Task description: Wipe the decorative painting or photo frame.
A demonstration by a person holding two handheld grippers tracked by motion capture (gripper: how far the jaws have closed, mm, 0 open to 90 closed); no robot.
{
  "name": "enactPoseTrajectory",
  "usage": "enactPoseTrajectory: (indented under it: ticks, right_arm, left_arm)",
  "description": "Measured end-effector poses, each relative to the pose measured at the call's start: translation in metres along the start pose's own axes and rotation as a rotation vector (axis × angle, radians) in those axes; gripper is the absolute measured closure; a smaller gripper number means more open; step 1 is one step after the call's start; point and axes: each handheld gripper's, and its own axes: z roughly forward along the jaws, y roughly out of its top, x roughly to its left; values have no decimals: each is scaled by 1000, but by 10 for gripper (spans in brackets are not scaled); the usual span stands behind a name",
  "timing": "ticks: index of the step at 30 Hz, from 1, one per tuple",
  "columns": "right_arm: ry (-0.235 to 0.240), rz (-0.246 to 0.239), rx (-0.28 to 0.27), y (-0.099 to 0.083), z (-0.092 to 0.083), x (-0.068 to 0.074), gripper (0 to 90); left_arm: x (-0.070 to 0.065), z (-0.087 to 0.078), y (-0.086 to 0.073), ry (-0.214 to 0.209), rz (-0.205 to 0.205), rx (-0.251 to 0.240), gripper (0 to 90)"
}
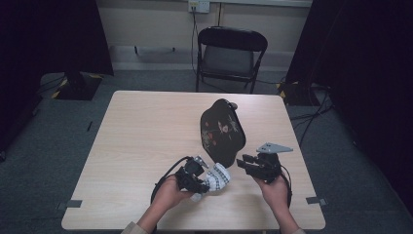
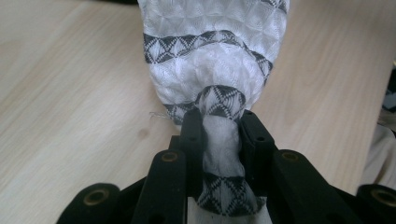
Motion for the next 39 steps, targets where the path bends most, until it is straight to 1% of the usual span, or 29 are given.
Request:
enactPoseTrajectory:
  ticks: [2, 7, 9, 12, 17, 19, 23, 24, 26, 30, 34, 38, 39]
  right_arm:
    - [-2, 2, -3, 0, -1, -1, 643]
    - [-8, 7, -10, -1, -4, -3, 643]
    - [-11, 13, -13, -1, -6, -5, 644]
    - [-16, 16, -16, -2, -8, -7, 643]
    - [-22, 18, -18, -3, -11, -9, 644]
    - [-26, 24, -16, -4, -11, -10, 639]
    - [-28, 27, -15, -5, -12, -11, 629]
    - [-28, 29, -14, -5, -12, -11, 626]
    - [-31, 26, -19, -4, -12, -11, 621]
    - [-40, 21, -19, -5, -13, -12, 602]
    - [-50, 23, -20, -5, -13, -13, 579]
    - [-55, 25, -21, -5, -15, -14, 568]
    - [-58, 25, -22, -5, -15, -14, 567]
  left_arm:
    - [-7, 3, 6, -10, 25, 9, 743]
    - [-19, 12, 22, -31, 102, 33, 742]
    - [-21, 17, 26, -36, 108, 45, 742]
    - [-20, 26, 32, -39, 115, 60, 742]
    - [-16, 36, 38, -34, 98, 60, 742]
    - [-14, 38, 41, -31, 99, 63, 742]
    - [-9, 39, 43, -14, 75, 48, 742]
    - [-7, 39, 44, -10, 76, 49, 742]
    - [-6, 38, 45, 4, 71, 46, 742]
    - [-2, 34, 44, 12, 60, 40, 742]
    - [-2, 29, 44, 6, 55, 31, 742]
    - [-6, 21, 46, -2, 77, 18, 742]
    - [-7, 19, 47, 0, 76, 16, 742]
